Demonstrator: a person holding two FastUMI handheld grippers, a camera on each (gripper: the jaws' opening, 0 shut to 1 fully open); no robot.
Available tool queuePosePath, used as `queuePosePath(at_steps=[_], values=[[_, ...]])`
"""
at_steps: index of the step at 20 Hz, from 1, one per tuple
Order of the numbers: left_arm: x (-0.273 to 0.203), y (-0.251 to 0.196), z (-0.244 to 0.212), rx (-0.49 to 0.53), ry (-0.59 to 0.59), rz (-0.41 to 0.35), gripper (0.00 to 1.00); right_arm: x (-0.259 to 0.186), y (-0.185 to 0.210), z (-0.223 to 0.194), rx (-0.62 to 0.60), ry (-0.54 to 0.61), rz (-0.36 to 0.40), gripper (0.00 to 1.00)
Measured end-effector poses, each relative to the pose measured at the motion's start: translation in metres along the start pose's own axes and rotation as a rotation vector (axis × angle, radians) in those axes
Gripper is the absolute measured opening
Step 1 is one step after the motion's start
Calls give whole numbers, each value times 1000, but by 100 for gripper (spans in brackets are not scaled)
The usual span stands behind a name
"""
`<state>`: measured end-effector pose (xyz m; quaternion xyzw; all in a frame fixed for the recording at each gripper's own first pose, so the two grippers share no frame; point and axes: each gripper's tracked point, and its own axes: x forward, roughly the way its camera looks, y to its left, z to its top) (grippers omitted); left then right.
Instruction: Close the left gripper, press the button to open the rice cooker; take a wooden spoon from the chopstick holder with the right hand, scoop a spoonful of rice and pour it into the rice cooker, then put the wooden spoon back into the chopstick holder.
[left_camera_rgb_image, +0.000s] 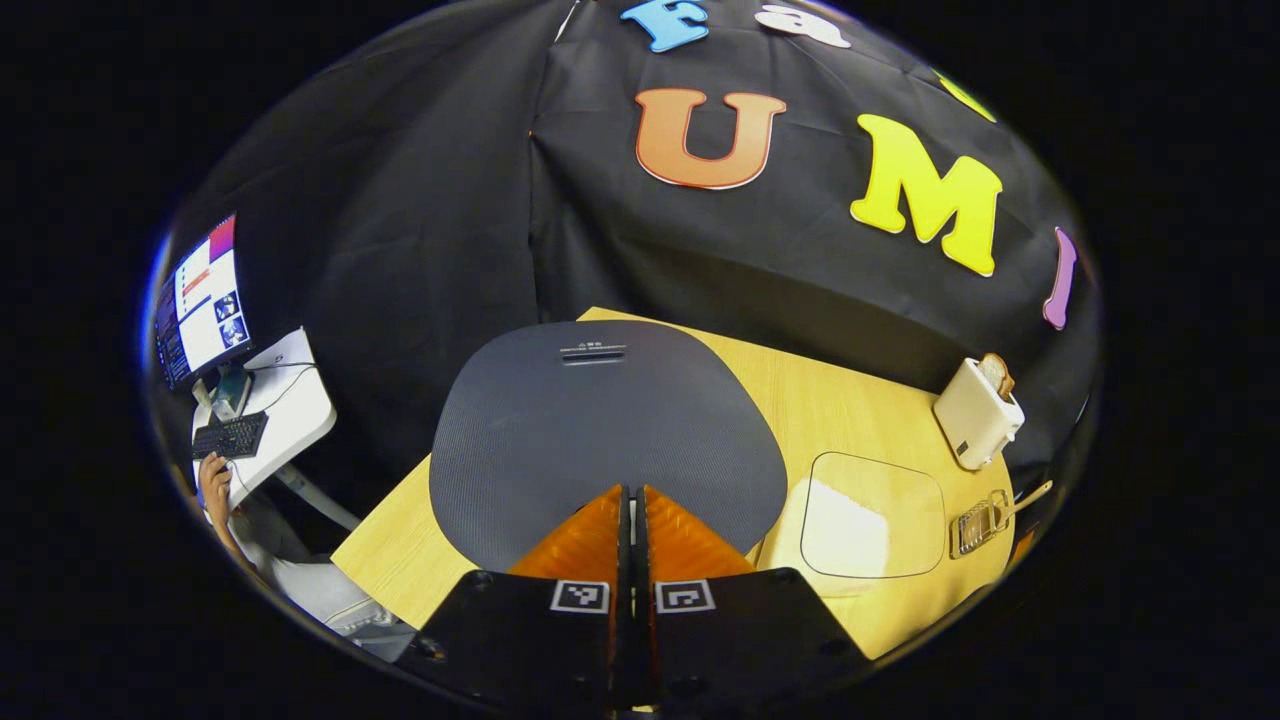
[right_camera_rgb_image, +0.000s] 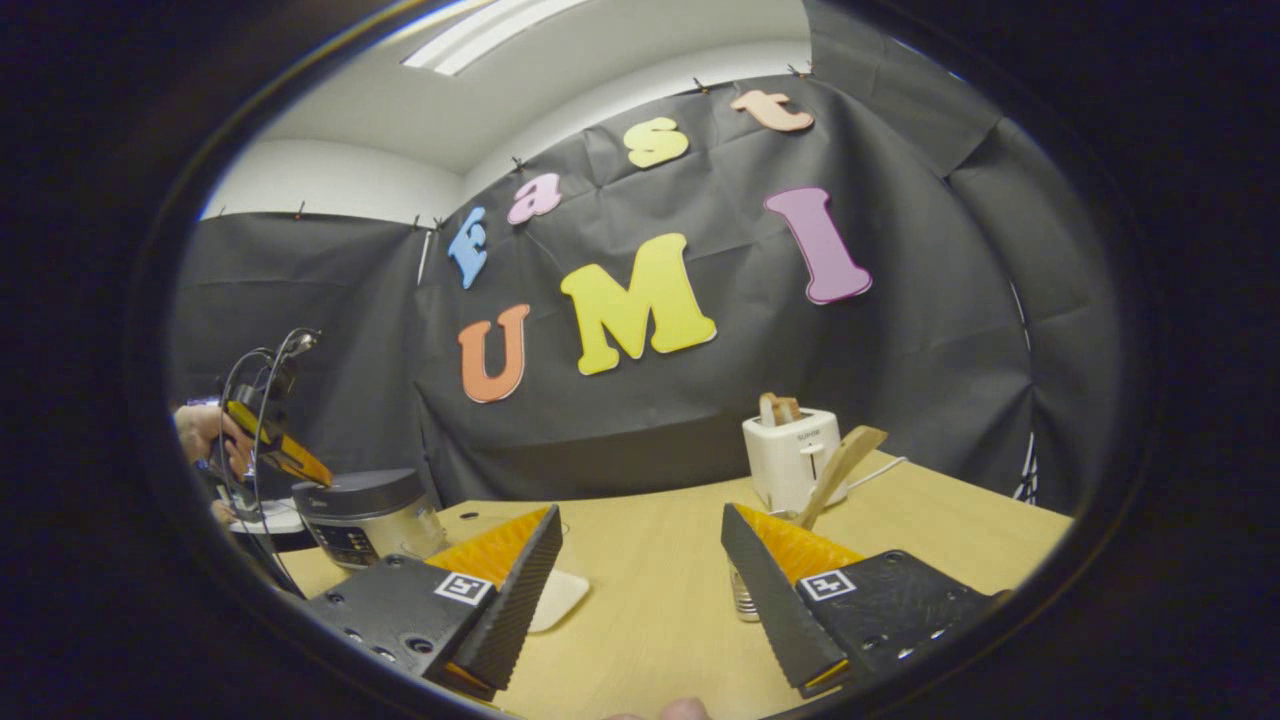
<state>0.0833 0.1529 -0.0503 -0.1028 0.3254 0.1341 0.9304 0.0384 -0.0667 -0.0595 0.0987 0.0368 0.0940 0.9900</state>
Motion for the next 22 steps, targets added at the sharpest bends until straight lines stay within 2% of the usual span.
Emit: queuePosePath(at_steps=[3,4,6,7,8,9,10,13,15,18,22], values=[[-1,-1,5,-18,-20,-12,3,-9,-2,17,-29,-56,-20,92],[-5,-2,11,-32,-38,-14,3,-11,-3,22,-34,-68,-26,95],[-15,-13,30,-15,-104,-54,6,-14,-3,26,-37,-78,-34,95],[-22,-17,41,8,-149,-55,16,-15,-3,27,-38,-79,-35,95],[-30,-15,53,36,-198,-51,34,-17,-1,30,-41,-82,-35,95],[-38,-17,64,63,-244,-53,47,-19,-1,33,-46,-89,-38,92],[-48,-21,77,85,-293,-56,63,-22,0,38,-52,-100,-41,95],[-76,-28,103,107,-414,-49,100,-26,0,48,-68,-127,-53,95],[-93,-43,106,97,-467,-89,99,-28,-2,50,-78,-133,-67,95],[-114,-34,107,115,-573,-68,100,-30,-9,55,-95,-138,-101,95],[-129,-50,94,138,-663,-102,100,-35,-19,60,-107,-148,-143,95]])
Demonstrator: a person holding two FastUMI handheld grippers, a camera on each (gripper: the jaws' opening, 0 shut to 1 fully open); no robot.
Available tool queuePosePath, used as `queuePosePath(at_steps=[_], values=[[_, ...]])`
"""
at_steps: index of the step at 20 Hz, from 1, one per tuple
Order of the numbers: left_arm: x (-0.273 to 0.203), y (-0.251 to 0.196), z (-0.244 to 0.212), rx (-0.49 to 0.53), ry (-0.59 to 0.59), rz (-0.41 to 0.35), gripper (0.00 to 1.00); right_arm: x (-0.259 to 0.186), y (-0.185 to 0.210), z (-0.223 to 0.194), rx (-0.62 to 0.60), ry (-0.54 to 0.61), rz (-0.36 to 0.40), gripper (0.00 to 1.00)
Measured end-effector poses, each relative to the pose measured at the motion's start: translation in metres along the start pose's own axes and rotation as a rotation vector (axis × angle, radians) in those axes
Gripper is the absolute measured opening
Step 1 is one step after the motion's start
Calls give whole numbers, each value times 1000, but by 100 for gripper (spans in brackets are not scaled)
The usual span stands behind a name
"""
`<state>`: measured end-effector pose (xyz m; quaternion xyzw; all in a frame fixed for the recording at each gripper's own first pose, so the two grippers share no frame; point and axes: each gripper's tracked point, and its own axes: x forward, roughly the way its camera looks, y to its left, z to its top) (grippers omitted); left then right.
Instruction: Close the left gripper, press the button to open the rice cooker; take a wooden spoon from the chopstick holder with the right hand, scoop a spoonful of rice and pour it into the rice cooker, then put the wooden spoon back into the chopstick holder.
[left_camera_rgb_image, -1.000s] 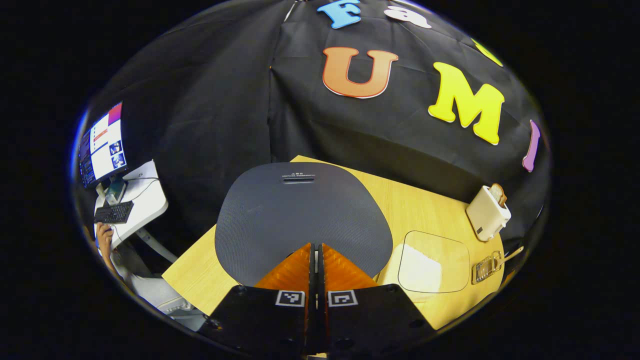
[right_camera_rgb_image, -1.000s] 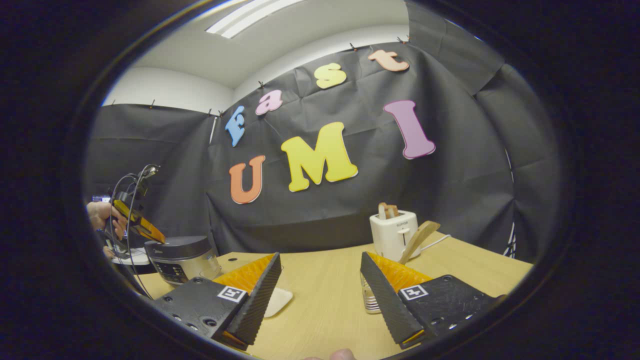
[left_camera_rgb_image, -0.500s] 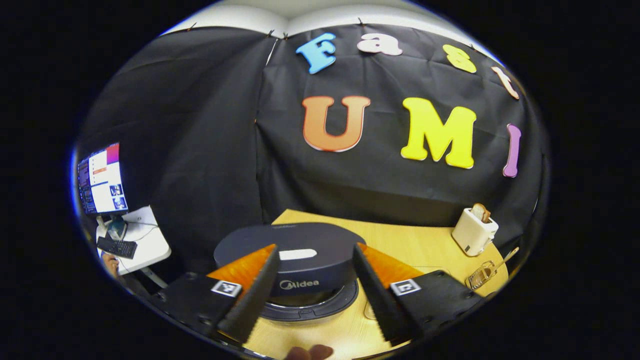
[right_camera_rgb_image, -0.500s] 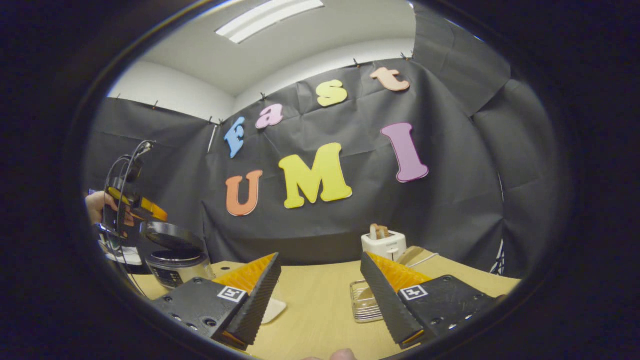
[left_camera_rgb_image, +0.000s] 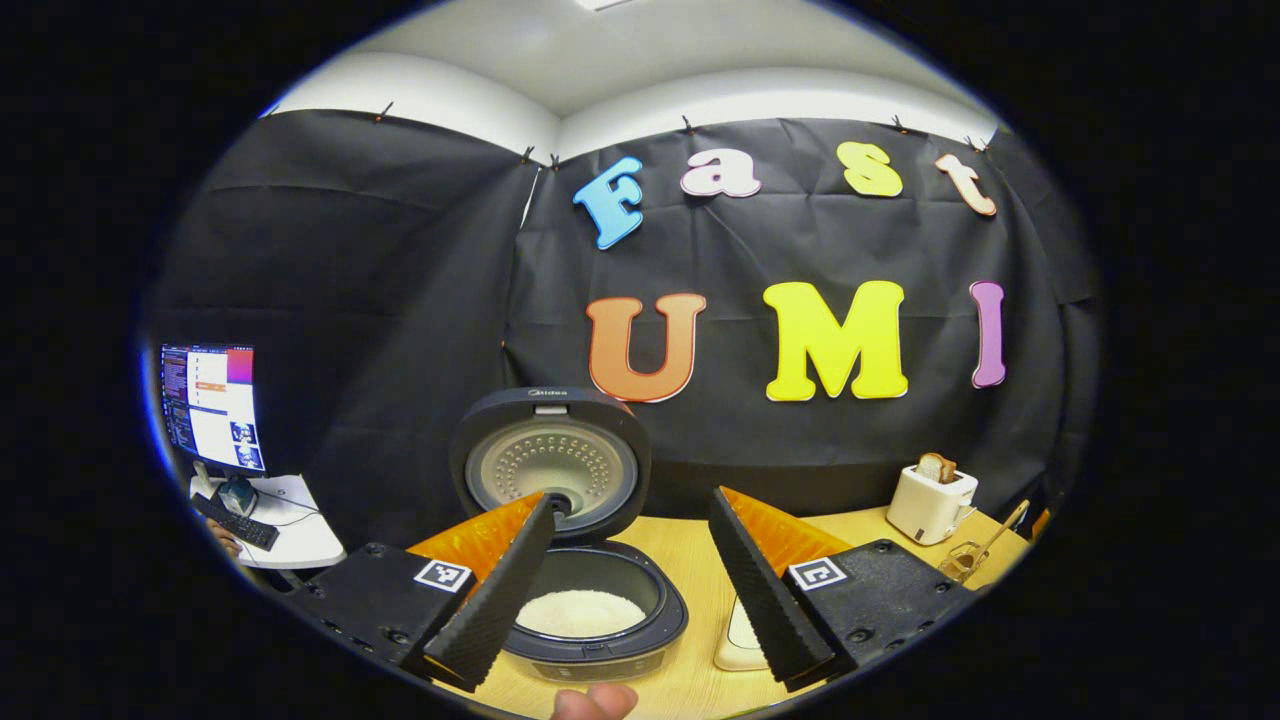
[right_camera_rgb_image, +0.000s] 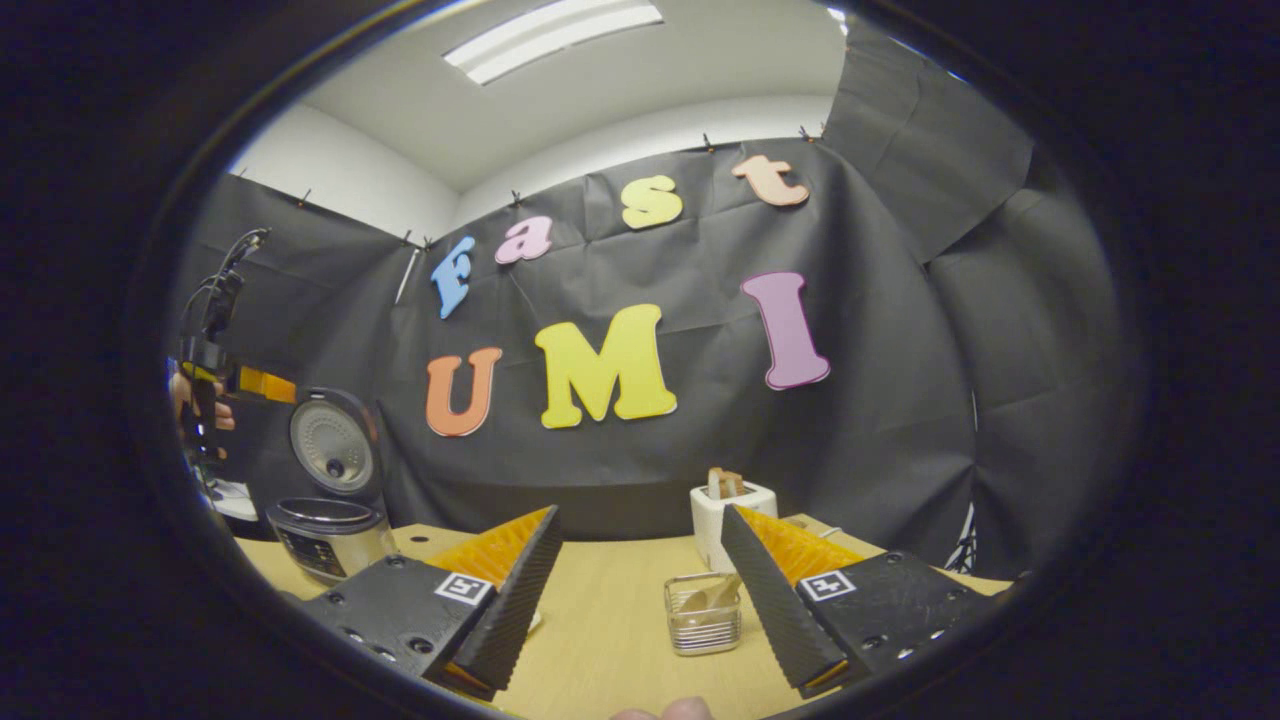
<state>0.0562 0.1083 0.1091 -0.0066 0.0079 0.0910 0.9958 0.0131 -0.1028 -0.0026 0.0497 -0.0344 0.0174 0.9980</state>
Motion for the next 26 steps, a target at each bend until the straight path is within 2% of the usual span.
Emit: queuePosePath(at_steps=[6,11,14,26], values=[[-29,-43,-31,4,-39,-83,99,-4,-24,-13,-23,44,-66,95],[-45,-61,-63,37,-54,-88,99,-8,-36,-24,-53,79,-93,95],[-54,-70,-82,18,-35,-103,99,-6,-39,-36,-48,116,-100,95],[-53,-90,-92,40,-27,-142,99,36,-58,-74,-1,230,-128,95]])
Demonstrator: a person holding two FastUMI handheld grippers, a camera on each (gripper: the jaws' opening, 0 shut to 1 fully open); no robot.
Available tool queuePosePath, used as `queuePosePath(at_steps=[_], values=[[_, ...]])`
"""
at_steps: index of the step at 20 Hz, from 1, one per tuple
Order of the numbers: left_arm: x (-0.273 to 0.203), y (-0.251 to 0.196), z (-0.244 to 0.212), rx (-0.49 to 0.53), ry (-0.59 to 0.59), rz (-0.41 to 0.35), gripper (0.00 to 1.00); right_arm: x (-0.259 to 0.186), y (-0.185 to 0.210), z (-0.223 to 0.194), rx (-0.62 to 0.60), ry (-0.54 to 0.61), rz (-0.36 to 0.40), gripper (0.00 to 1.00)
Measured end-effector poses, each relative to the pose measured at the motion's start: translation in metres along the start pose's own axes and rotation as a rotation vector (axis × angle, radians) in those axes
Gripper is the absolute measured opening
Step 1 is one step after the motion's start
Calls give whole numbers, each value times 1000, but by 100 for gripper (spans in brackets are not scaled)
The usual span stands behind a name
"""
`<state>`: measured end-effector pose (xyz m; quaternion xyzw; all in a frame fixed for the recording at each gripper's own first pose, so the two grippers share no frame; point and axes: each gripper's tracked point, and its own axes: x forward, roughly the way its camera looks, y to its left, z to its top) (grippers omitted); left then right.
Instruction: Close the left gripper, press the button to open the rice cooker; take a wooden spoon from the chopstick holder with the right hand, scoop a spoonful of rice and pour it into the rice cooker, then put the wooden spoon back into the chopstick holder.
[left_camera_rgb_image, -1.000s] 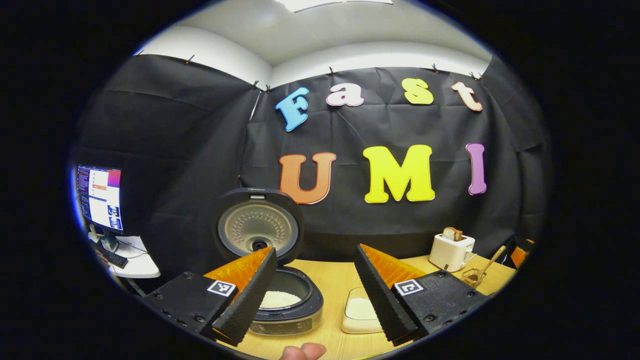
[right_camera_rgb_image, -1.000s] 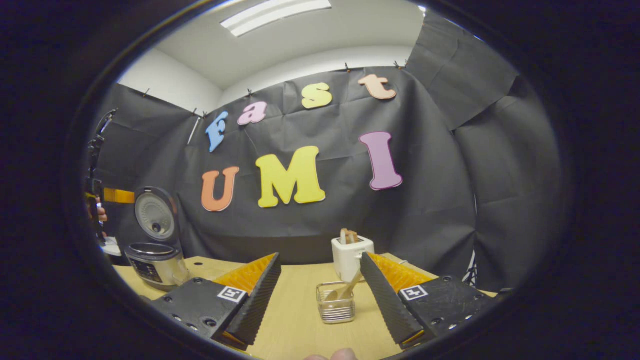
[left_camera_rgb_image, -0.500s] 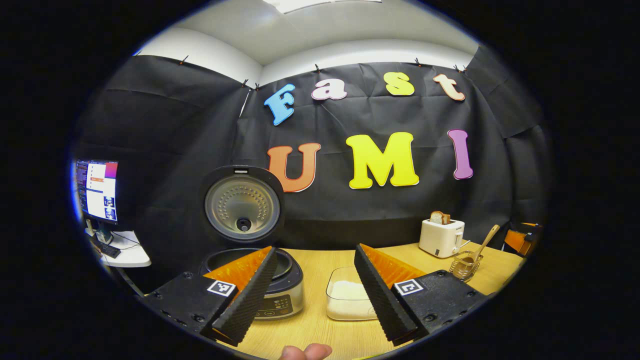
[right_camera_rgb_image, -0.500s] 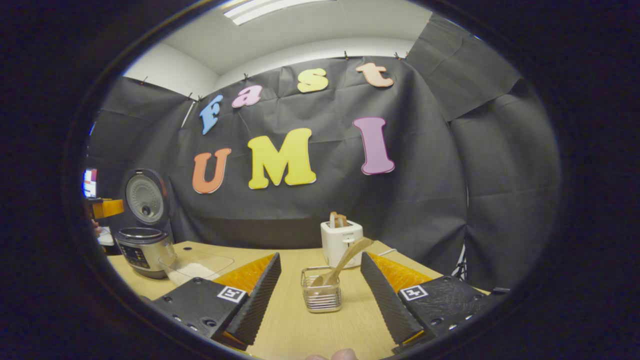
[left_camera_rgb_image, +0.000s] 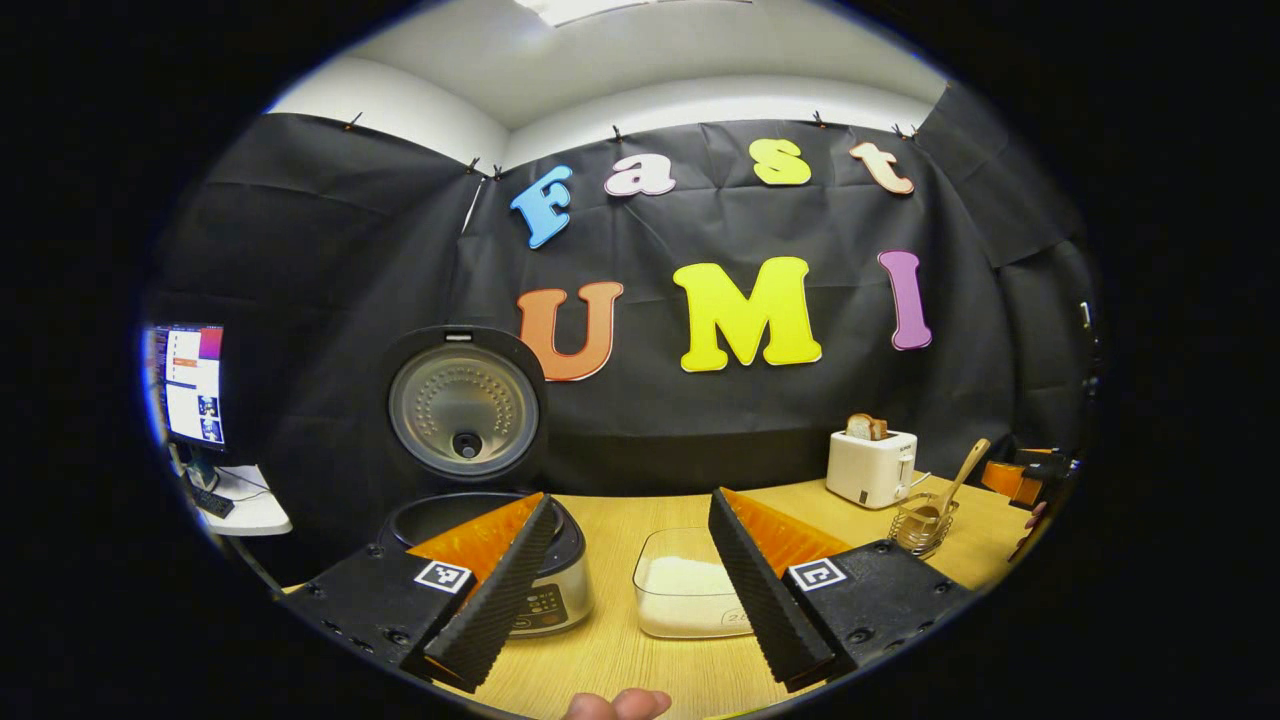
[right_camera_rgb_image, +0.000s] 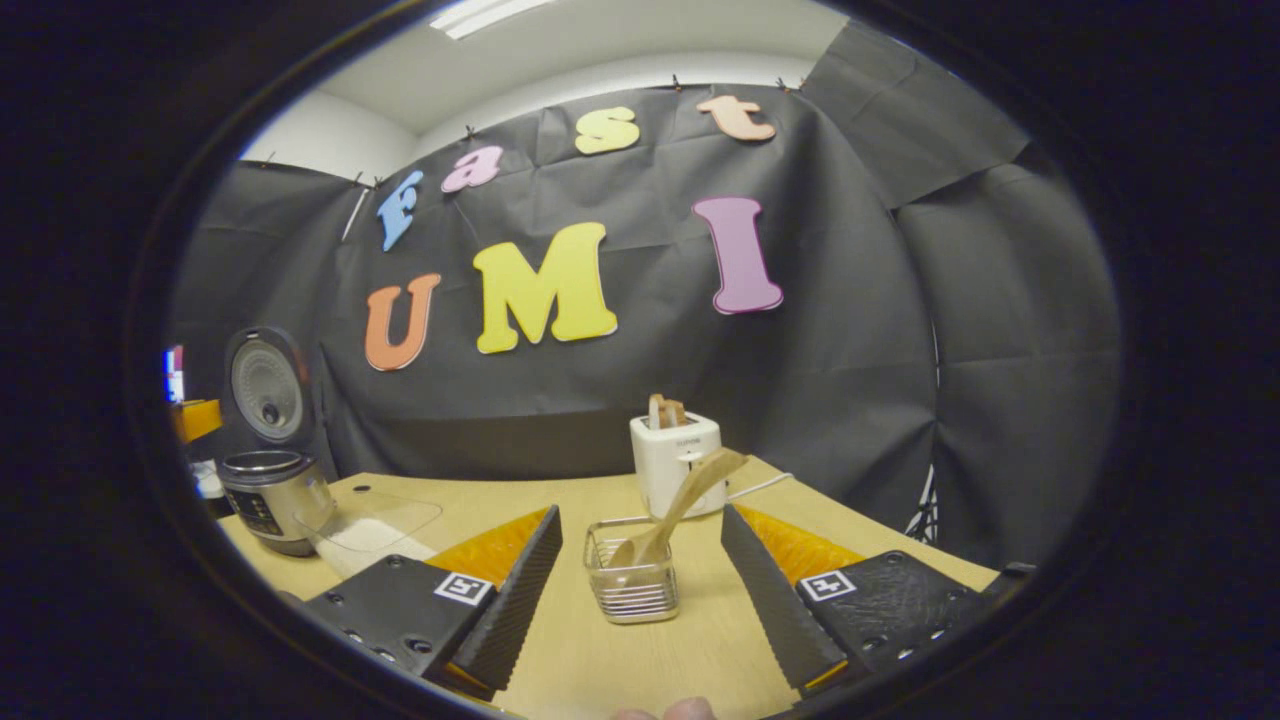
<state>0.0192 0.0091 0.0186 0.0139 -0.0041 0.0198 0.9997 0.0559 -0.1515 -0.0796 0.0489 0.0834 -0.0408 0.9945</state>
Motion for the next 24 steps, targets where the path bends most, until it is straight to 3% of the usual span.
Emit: queuePosePath(at_steps=[7,8,16,19,20,24], values=[[1,3,3,16,-8,15,99,51,-12,-19,61,85,-5,95],[1,5,5,19,-11,20,99,57,-14,-20,63,92,-9,92],[1,4,11,30,-24,37,99,99,-24,-32,89,131,-27,99],[-1,9,13,36,-23,53,99,114,-26,-34,122,147,-28,92],[-2,11,13,40,-22,58,99,118,-27,-34,130,149,-28,96],[-3,14,13,54,-20,69,99,129,-25,-36,143,154,-18,94]])
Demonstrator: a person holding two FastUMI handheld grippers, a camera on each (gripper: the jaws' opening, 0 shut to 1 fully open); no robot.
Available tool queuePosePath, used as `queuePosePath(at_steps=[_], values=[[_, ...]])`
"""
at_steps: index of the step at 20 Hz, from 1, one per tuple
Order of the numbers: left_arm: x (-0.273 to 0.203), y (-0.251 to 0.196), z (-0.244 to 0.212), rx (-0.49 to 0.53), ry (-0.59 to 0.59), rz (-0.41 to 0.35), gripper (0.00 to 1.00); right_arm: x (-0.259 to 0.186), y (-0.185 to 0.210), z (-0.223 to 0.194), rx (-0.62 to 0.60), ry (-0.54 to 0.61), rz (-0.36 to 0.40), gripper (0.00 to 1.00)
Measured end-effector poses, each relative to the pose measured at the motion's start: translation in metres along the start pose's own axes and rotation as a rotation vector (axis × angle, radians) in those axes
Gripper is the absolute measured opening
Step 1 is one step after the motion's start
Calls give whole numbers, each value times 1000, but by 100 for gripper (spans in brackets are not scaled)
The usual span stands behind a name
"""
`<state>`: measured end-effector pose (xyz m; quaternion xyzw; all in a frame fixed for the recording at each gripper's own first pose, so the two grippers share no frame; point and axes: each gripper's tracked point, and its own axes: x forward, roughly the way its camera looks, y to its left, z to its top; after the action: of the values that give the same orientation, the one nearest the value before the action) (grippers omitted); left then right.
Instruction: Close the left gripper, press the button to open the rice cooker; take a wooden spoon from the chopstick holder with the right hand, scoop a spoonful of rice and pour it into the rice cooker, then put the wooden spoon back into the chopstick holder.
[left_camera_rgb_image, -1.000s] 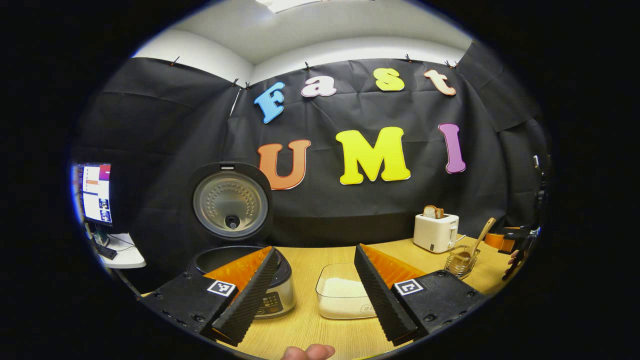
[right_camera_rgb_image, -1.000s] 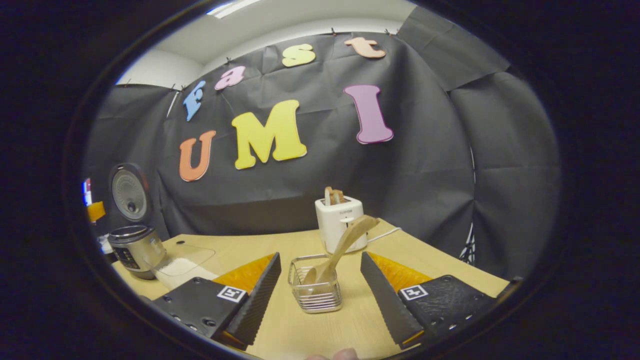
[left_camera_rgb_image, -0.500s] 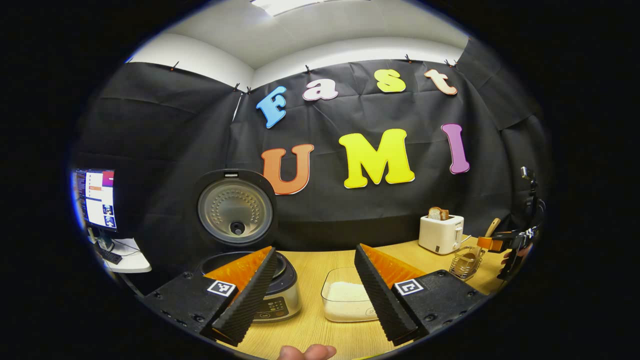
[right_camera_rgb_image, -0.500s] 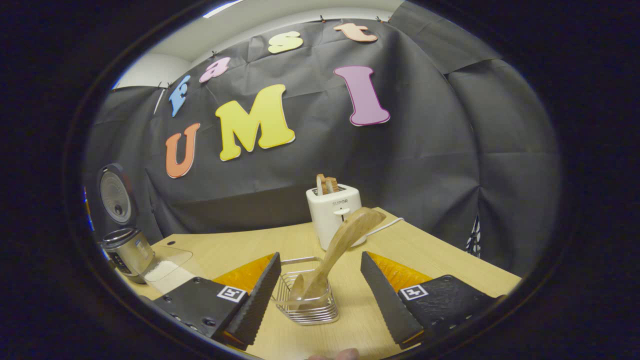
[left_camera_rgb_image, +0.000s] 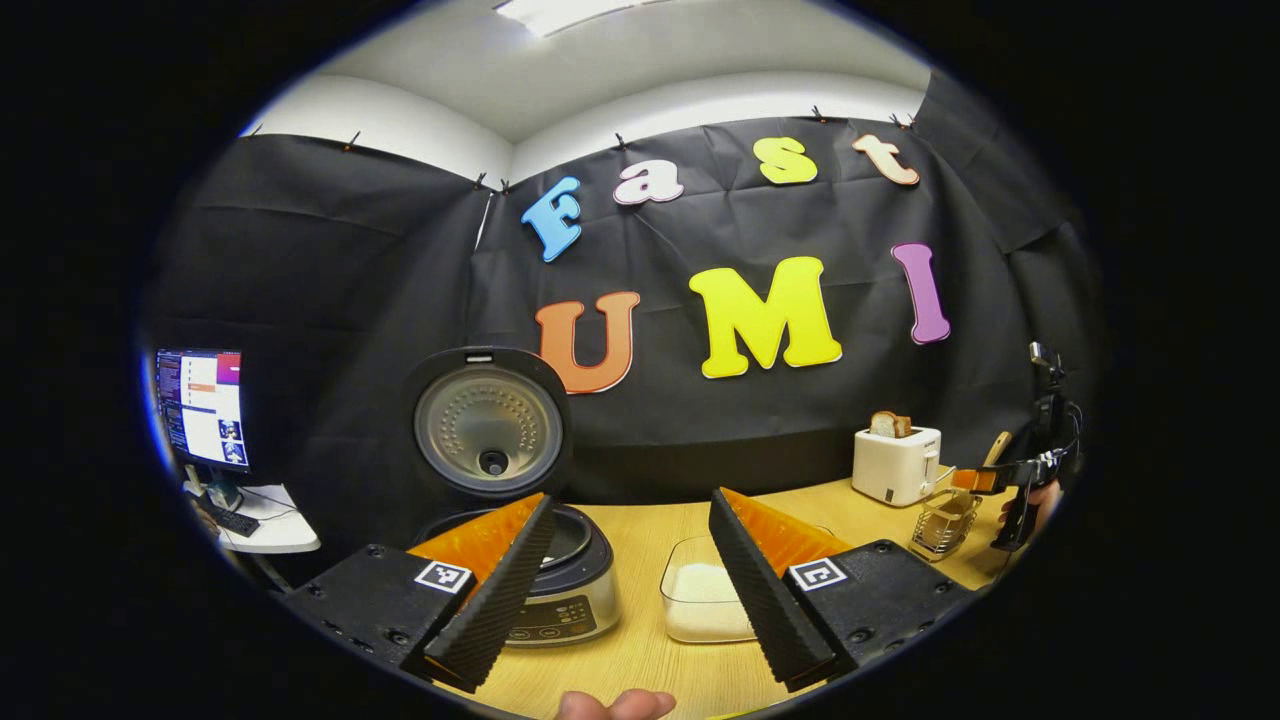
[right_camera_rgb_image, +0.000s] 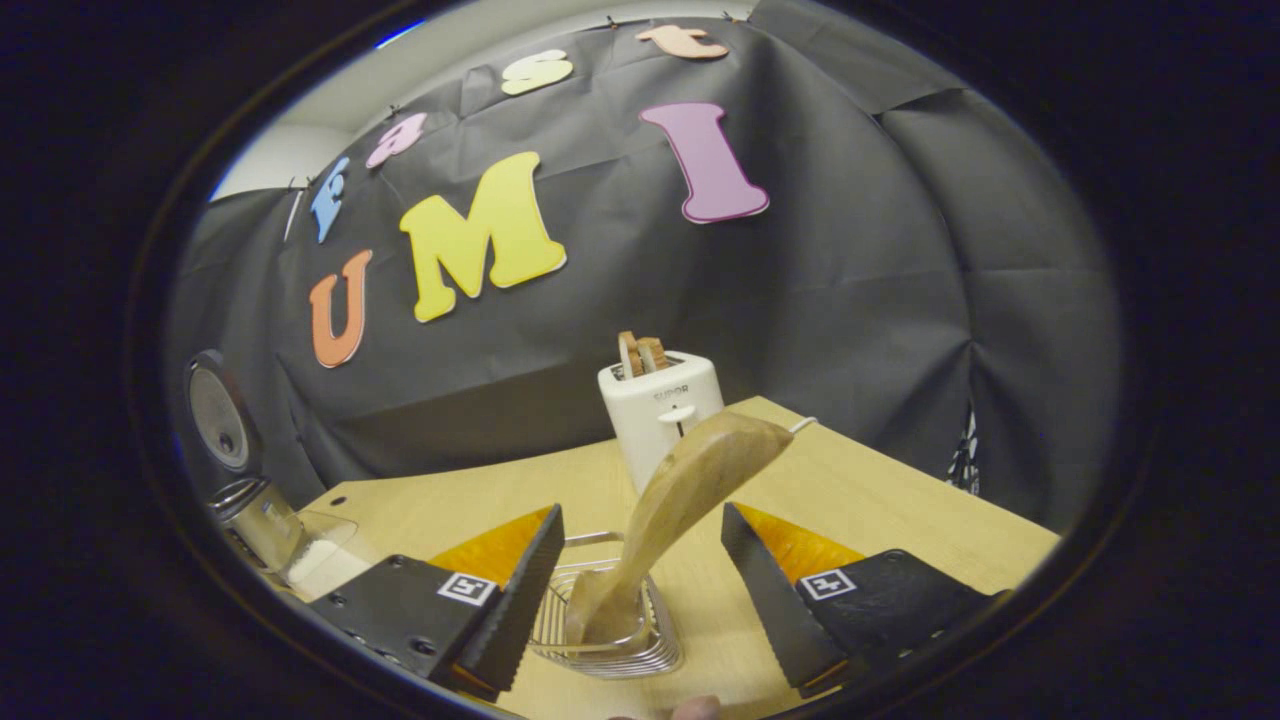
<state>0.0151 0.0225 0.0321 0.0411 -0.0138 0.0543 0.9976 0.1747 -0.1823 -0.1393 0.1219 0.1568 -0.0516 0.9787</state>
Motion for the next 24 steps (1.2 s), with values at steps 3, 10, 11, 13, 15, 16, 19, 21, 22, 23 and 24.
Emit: queuePosePath(at_steps=[3,10,11,13,15,16,19,21,22,23,24], values=[[0,0,-1,10,6,4,99,6,6,-5,-3,17,22,92],[3,-4,-5,14,19,2,100,15,6,-10,-14,46,9,29],[3,-3,-6,14,20,3,100,16,6,-12,-20,45,4,33],[4,-1,-6,11,20,6,100,14,12,-6,-5,21,15,22],[3,0,-10,4,23,7,100,10,21,-2,1,7,41,15],[4,1,-12,0,24,6,100,12,23,-4,-22,8,34,3],[7,4,-19,-7,29,5,100,10,26,0,-72,-1,25,3],[10,4,-25,-20,36,0,100,8,28,5,-76,-15,22,0],[12,4,-26,-27,37,-4,100,8,29,9,-87,-25,17,2],[14,3,-29,-32,42,-11,100,8,30,11,-103,-31,8,2],[16,2,-32,-37,43,-22,100,8,32,15,-114,-31,3,3]])
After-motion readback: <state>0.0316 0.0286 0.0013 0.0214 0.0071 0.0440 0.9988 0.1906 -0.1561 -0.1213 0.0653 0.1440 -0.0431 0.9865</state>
